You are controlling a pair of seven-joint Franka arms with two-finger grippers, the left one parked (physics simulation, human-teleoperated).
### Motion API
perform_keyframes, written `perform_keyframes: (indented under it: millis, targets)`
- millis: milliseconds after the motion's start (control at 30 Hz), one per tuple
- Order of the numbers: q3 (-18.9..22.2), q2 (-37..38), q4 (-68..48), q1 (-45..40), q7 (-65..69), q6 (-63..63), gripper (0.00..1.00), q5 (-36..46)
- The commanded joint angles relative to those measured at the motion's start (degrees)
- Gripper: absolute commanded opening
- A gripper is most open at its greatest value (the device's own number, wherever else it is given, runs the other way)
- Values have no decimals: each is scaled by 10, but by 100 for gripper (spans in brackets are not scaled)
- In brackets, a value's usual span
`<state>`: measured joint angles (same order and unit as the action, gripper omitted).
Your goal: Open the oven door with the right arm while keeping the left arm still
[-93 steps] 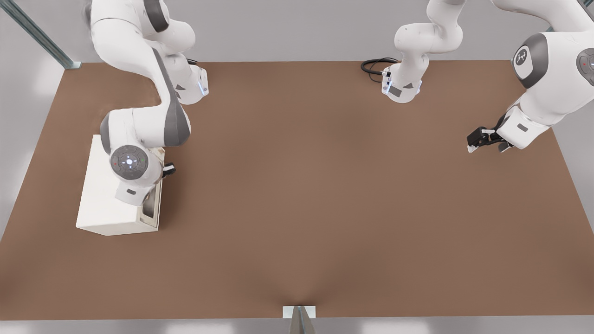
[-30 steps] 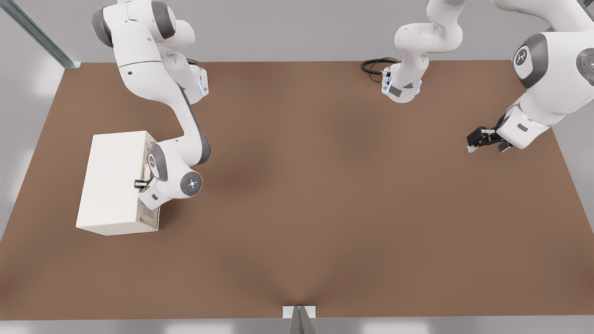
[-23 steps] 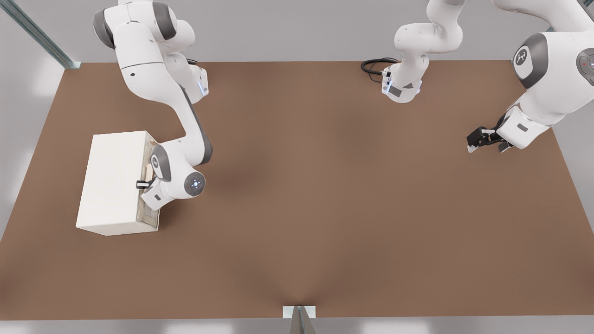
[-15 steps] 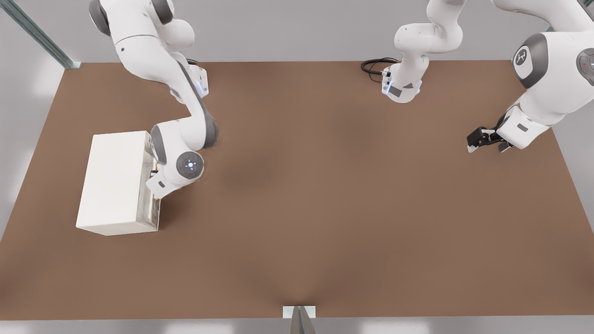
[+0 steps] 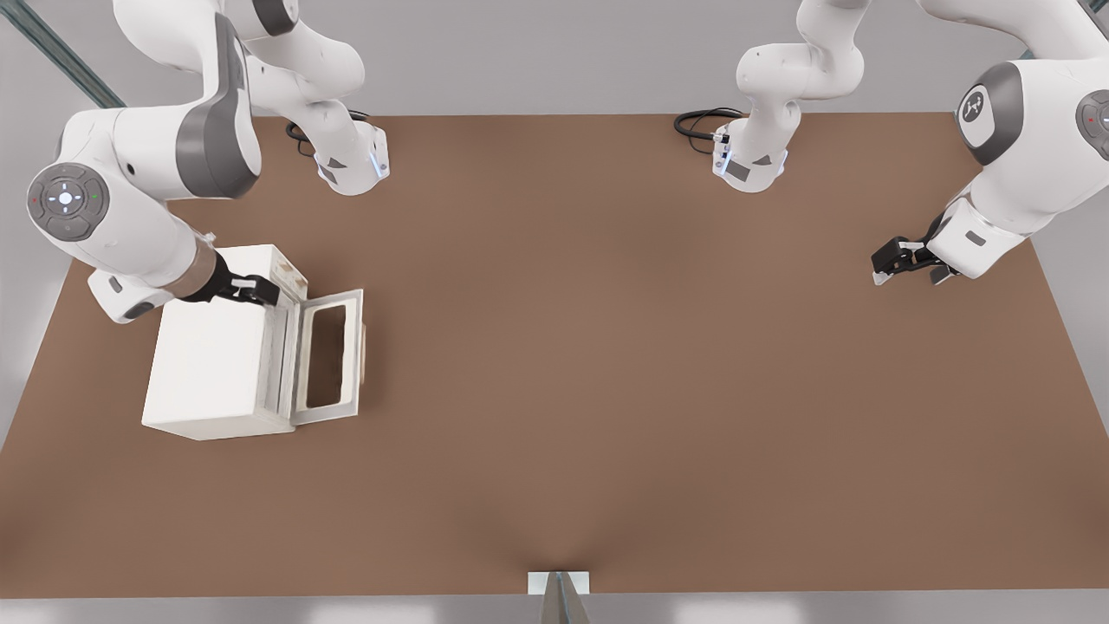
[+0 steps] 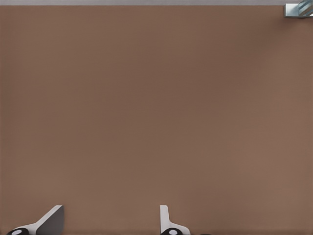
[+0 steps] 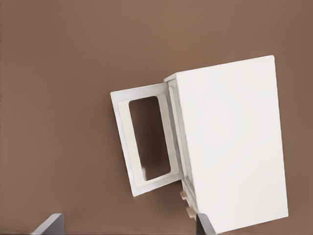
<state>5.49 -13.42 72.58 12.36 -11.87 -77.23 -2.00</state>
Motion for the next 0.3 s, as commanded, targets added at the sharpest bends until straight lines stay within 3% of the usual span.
perform_keyframes:
  millis: [0,267]
  targets:
    - [0,1,0,0,105,12,100,6]
    - [0,0,0,1,105,8,100,7]
